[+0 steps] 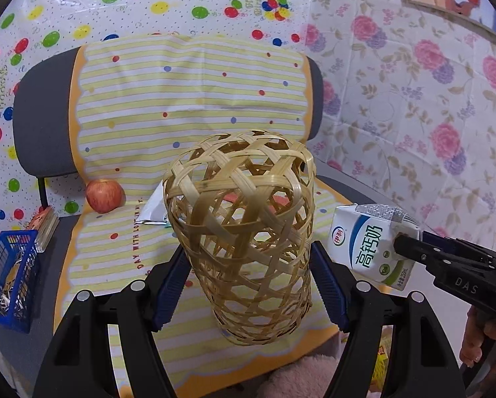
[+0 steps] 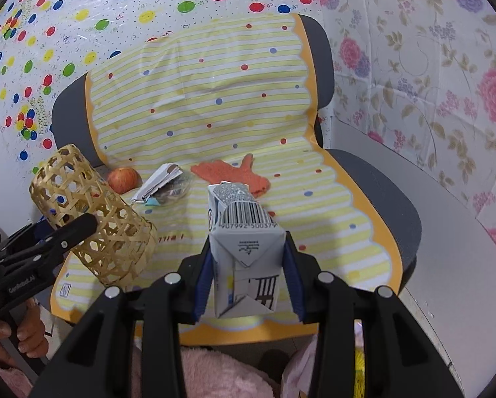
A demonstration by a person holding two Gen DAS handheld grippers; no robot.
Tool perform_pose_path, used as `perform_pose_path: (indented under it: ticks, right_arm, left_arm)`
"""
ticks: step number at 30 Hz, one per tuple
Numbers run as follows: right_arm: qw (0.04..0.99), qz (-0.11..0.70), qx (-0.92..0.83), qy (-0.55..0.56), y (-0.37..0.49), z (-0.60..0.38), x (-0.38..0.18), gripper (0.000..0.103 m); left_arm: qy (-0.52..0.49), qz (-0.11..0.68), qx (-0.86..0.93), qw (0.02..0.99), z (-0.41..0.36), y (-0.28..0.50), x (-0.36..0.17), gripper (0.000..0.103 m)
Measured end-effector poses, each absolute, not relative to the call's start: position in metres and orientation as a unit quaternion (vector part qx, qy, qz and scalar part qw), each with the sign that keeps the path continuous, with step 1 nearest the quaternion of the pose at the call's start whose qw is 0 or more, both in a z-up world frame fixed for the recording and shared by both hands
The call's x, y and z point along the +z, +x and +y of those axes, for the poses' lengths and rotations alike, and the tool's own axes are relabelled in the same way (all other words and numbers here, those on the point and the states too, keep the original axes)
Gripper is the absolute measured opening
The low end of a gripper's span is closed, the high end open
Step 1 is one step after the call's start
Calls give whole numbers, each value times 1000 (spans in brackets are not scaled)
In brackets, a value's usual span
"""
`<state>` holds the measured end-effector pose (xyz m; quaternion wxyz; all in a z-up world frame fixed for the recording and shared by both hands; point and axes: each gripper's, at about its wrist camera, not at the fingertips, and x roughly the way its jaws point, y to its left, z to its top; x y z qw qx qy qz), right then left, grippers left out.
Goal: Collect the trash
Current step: 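Carry the bamboo cylinder and carton to the wastebasket and open both grippers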
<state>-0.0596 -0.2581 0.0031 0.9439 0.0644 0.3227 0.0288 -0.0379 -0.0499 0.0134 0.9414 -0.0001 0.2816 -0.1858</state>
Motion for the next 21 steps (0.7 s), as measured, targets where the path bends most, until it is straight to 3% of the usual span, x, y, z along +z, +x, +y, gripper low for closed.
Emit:
perform_pose_path:
  ticks: [21]
  right_arm:
    - [935,332,-111,65,-163,-329,-4,38]
  left_arm:
    - [59,286,-342,893,-170,-97,-8,72]
